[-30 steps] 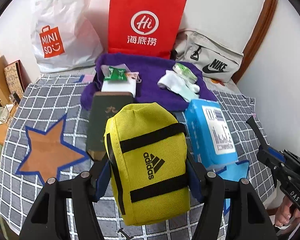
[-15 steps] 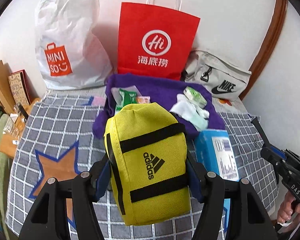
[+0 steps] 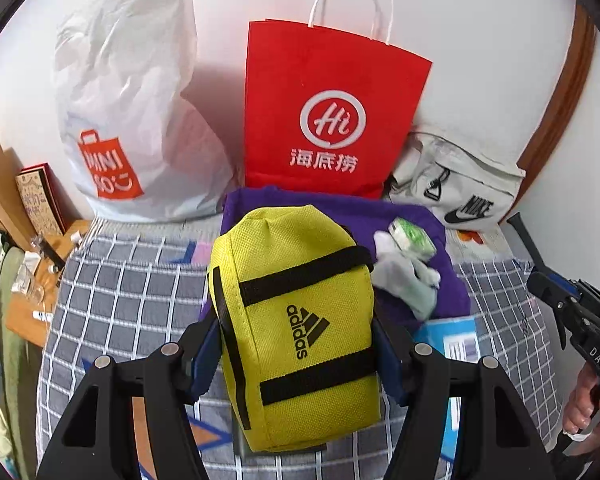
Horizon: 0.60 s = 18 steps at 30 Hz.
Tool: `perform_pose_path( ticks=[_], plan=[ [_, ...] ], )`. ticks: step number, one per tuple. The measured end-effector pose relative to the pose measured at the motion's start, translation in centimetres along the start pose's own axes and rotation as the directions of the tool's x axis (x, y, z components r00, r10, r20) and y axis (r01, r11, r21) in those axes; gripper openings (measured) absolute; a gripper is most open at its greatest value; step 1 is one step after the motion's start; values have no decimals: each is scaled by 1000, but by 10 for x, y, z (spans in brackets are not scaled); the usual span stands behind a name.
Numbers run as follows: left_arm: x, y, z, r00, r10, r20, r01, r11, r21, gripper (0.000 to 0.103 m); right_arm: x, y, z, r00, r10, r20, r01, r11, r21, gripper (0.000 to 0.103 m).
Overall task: Organize soft objects
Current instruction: 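Carry the yellow pouch and black strap over the purple towel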
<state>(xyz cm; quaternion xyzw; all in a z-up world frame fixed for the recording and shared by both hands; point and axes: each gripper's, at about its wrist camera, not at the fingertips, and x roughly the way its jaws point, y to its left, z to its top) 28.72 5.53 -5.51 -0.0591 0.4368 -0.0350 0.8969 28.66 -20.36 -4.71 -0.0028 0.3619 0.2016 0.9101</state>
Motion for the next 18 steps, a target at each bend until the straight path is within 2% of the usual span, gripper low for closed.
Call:
perform_pose_path(
  ticks=[4, 8, 11, 18],
  plan=[
    [14, 0, 16, 1000, -2, -9, 2, 1000, -2, 63, 24, -6, 12, 1000, 13, -24, -13, 1000, -8, 20],
    [33, 0, 31, 1000, -8, -29, 7, 1000, -14, 63, 50, -16, 22, 996, 70, -63, -69, 997, 19, 20],
    [47, -5, 41, 999, -22, -40, 21, 1000, -21, 63, 66, -19, 28, 994, 74, -78, -73, 997, 18, 20],
    [91, -9, 54, 996, -33, -83, 32, 999, -14, 64, 107, -28, 22, 985, 98, -142, -97, 995, 12, 20]
  ],
)
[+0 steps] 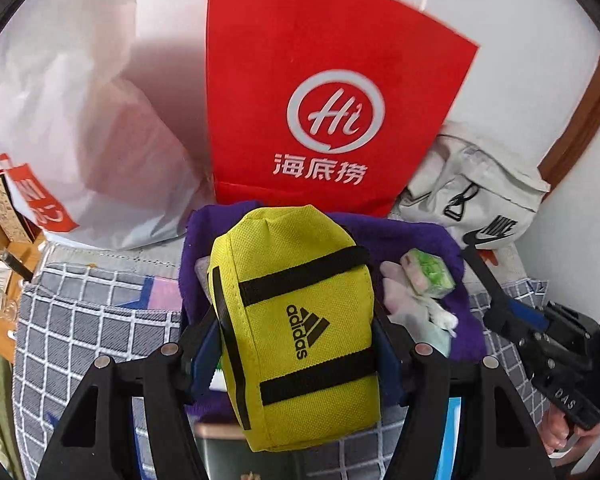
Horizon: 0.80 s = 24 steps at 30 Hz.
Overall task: Organize soft objects
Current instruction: 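Carry the yellow pouch and black strap over the purple towel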
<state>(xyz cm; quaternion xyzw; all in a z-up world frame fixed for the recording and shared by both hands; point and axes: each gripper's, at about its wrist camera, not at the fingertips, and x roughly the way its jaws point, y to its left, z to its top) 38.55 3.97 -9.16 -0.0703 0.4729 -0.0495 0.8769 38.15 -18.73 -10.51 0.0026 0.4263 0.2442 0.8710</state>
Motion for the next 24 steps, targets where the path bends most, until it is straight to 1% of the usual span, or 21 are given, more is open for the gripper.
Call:
perform_pose_path(
  ticks=[3, 5, 8, 10, 17, 20, 24],
  plan=[
    [19, 5, 2, 1000, 11, -24, -11, 1000, -10, 64, 19, -11, -4, 999, 6, -39, -5, 1000, 18, 20],
    [30, 9, 2, 999, 9, -37, -10, 1000, -18, 64, 30, -16, -6, 998, 6, -70, -5, 1000, 19, 20],
    [43, 16, 0, 998, 0, -58, -1, 999, -32, 64, 40, -19, -9, 996, 9, -92, -7, 1000, 16, 20],
    [50, 19, 0, 997, -9, -75, 6, 999, -40, 64, 46, -19, -10, 994, 10, -106, -9, 1000, 9, 20],
    [65, 22, 2, 994, -66, -90, 61, 996, -65, 65, 67, -20, -17, 987, 12, -160, -13, 1000, -2, 20],
    [72, 16, 3, 992, -75, -98, 70, 996, -50, 66, 73, -21, -18, 984, 10, -179, -11, 1000, -3, 20],
    [82, 9, 0, 992, -53, -111, 51, 998, -24, 68, 78, -23, -20, 982, 7, -189, -8, 1000, -1, 20]
  ],
)
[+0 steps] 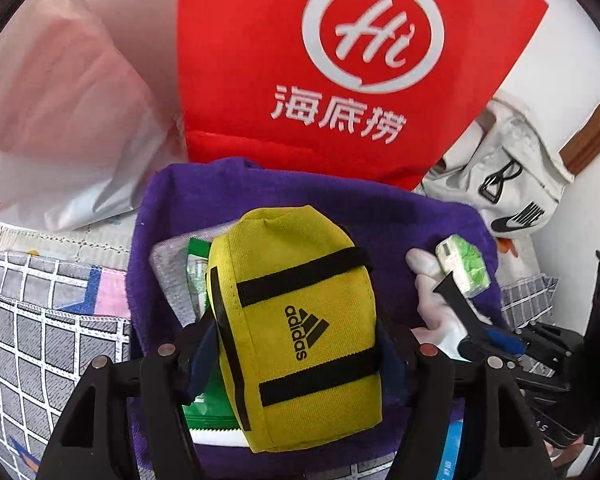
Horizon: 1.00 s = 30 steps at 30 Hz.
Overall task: Organize soft objects
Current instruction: 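Carry the yellow pouch and black strap over the purple towel, then lower pouch and strap onto the towel and open both grippers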
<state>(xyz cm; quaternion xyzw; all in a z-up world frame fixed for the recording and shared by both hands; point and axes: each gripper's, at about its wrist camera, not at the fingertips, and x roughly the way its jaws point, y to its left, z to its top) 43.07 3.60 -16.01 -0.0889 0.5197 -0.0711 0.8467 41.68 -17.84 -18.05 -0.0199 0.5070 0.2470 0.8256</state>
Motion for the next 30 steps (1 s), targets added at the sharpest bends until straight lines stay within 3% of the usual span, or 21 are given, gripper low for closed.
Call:
perform_pose_path(
  ticks=[15, 25, 30],
  plan=[
    [11, -5, 1, 1000, 3, -18, -3, 1000, 9, 69, 10, 0, 0, 1000, -4, -18, 4, 1000, 2, 21],
    [8, 3, 3, 999, -39, -24, 39, 999, -10, 73, 6, -5, -1, 1000, -1, -13, 1, 1000, 16, 22],
    [7, 1, 3, 999, -39, -37, 39, 999, 3, 78, 0, -5, 0, 1000, -15, -2, 15, 1000, 10, 43]
  ],
)
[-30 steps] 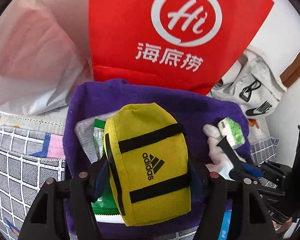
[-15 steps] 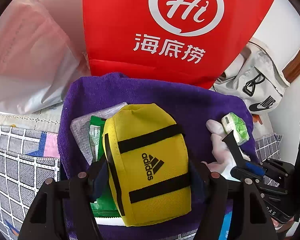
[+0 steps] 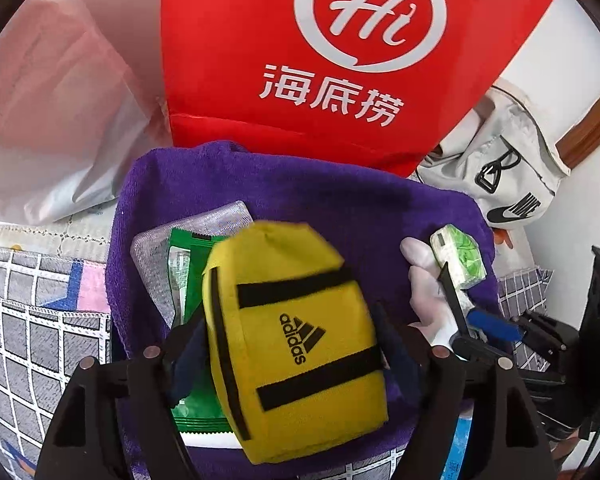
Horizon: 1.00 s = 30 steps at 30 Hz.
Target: Organize soft objects
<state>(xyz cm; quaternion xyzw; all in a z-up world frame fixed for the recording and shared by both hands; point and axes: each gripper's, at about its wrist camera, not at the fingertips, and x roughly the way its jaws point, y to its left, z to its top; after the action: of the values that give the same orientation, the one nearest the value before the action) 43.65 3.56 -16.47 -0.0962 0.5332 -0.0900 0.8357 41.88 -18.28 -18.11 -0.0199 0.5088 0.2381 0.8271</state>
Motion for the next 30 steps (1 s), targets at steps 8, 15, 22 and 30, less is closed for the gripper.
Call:
perform_pose_path(
  ticks=[8, 15, 22, 30],
  plan=[
    [-16, -7, -2, 1000, 17, 23, -17, 1000, 7, 81, -23, -4, 2, 998, 3, 59, -5, 999, 34, 48],
    [-50, -14, -11, 996, 56, 69, -57, 998, 19, 81, -56, 12, 5, 991, -45, 123, 40, 998, 41, 67],
    [-94, -27, -34, 992, 59, 108, -64, 997, 45, 81, -77, 33, -6, 993, -84, 88, 80, 995, 53, 67],
    [-141, -44, -82, 988, 63, 143, -72, 996, 60, 90, -121, 61, -45, 979, -137, 149, 125, 988, 88, 87]
  ],
)
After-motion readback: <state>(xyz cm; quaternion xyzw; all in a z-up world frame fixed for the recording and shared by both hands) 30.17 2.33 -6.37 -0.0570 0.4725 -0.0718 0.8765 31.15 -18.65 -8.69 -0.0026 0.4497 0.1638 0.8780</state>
